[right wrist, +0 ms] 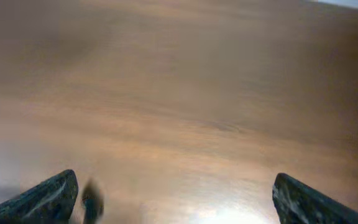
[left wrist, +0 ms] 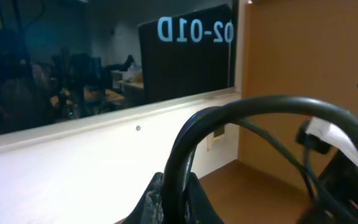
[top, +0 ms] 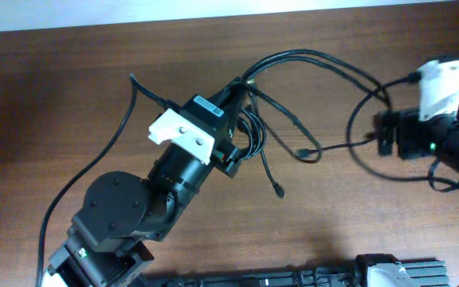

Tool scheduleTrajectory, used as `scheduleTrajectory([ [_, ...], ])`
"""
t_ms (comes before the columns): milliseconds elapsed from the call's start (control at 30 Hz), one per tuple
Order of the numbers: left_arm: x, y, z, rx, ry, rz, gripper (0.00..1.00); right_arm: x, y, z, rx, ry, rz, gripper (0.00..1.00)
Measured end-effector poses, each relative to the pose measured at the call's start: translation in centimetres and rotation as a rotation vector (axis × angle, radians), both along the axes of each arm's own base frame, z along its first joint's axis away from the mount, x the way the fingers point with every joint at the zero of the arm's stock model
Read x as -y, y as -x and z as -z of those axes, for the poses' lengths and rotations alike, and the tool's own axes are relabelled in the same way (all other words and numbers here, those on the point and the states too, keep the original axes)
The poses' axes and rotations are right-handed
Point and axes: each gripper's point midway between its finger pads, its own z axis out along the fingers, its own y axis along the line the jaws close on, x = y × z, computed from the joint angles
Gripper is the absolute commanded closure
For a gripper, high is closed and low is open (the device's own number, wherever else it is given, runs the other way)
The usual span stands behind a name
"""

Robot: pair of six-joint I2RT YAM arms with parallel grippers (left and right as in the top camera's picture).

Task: Untangle cables

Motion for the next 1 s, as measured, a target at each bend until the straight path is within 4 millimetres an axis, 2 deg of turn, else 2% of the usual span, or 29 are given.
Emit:
scheduleTrajectory([
  [233, -0.8, -2.2, 1.1, -0.037, -0.012, -0.133, 1.00, -4.3, 1.9, 0.5, -0.036, -0.079, -0.305, 0.01],
  [433, -1.5, -5.5, 4.0, -0.103, -0.064, -0.333, 1.00, -6.7, 2.4, -0.4, 0.014, -0.135, -0.480, 0.01],
  [567, -1.1, -7.4, 6.1, -0.137, -0.110, -0.417, 1.00, -8.1, 2.6, -1.2, 0.053, -0.188, -0.556, 0.01],
  [800, -0.6, -8.4, 6.1, -0.134, -0.063, -0.450, 1.00, -10.8, 3.5, -2.8, 0.082, -0.360, -0.651, 0.01],
  [1000, -0.9, -9.5, 6.8, -0.209, 0.064, -0.462, 1.00, -12.3, 3.0, -3.3, 0.013, -0.550, -0.638, 0.01],
])
